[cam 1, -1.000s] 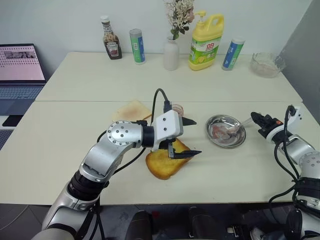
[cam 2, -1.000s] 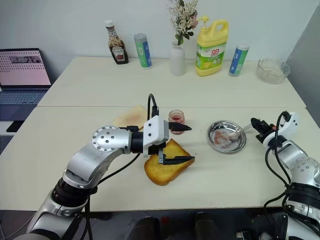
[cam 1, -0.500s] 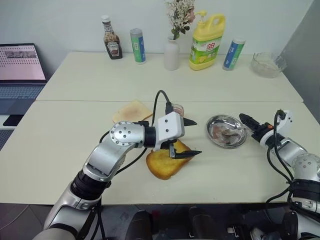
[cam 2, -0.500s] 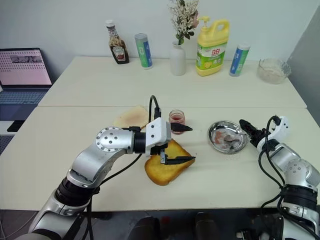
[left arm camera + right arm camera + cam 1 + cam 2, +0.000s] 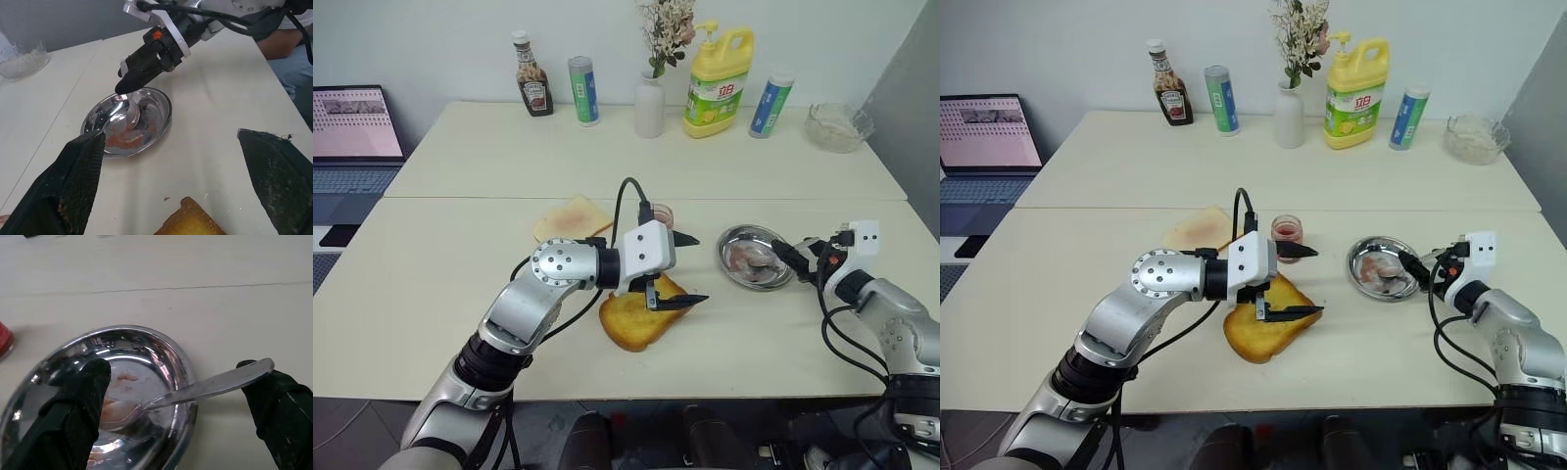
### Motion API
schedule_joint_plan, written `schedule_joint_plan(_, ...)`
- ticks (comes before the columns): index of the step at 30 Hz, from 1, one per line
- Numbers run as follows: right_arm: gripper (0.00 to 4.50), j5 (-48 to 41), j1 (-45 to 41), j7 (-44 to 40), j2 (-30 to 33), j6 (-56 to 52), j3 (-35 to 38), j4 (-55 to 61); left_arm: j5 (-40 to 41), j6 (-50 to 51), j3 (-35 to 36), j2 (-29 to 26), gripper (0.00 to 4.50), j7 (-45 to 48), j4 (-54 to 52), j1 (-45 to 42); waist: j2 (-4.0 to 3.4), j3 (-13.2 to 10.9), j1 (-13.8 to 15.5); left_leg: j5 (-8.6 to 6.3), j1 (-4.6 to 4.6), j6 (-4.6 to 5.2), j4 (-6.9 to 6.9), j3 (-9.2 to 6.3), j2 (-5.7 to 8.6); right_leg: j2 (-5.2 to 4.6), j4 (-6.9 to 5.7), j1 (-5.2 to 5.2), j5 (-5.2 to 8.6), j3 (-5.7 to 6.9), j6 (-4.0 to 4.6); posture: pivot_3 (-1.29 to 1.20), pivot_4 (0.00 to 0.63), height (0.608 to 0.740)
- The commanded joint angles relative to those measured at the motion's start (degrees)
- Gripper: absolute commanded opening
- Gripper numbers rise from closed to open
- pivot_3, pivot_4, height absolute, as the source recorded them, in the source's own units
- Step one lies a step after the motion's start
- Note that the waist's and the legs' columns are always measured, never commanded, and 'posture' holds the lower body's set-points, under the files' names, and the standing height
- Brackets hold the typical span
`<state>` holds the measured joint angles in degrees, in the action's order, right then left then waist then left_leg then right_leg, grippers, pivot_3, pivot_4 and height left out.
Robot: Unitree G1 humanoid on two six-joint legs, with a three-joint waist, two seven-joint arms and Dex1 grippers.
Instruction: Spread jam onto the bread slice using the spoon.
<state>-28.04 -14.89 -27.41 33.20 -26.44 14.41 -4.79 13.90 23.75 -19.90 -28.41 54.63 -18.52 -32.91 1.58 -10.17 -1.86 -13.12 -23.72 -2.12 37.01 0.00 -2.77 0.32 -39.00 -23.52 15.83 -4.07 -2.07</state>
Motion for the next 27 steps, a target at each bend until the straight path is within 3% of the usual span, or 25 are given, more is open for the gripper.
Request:
schedule_joint_plan(1,4.44,1.5,-0.9,0.5,-0.4,3.4,1.9,0.5,-0.3,-1.2,0.0,0.5,4.50,0.1,-1.0,-0.4,0.00,0.0,0.0,0.00,0.00,0.00,0.00,-0.01,0.00,0.00,0.00,0.00,-0.01,0.00,0.02,0.00,0.150,0.740)
schedule_joint_plan(9,4.44,1.0,-1.5,-0.4,-1.2,3.1,2.6,0.6,-0.5,-1.5,0.0,0.6,4.50,0.1,-0.8,-0.5,0.00,0.0,0.0,0.00,0.00,0.00,0.00,-0.01,0.00,0.00,-0.01,0.00,-0.03,0.00,0.06,0.00,0.150,0.740)
schedule_joint_plan(14,4.44,5.1,-1.6,0.0,-0.7,7.1,1.9,0.0,-0.6,-1.7,0.1,0.6,4.50,0.1,-0.7,-0.5,0.00,0.0,0.0,0.00,0.01,0.00,0.00,0.00,0.00,0.00,-0.01,0.00,-0.03,0.00,0.06,0.00,0.150,0.740)
schedule_joint_plan(22,4.44,4.5,-3.8,1.3,-2.2,11.3,4.9,-1.2,-0.5,-1.8,1.0,0.8,4.50,-0.4,-0.9,-0.3,0.00,0.0,0.0,0.00,0.01,0.00,0.01,0.00,0.01,-0.01,-0.02,0.01,-0.04,0.00,0.06,0.00,0.150,0.740)
schedule_joint_plan(27,4.44,0.1,-0.7,-2.8,-0.3,8.7,5.3,10.4,1.7,1.4,8.5,-3.5,4.50,-1.7,-3.0,1.5,-0.05,0.0,-0.1,0.00,0.04,0.00,0.00,0.00,0.00,0.00,-0.04,0.01,-0.04,-0.02,0.07,0.00,0.150,0.740)
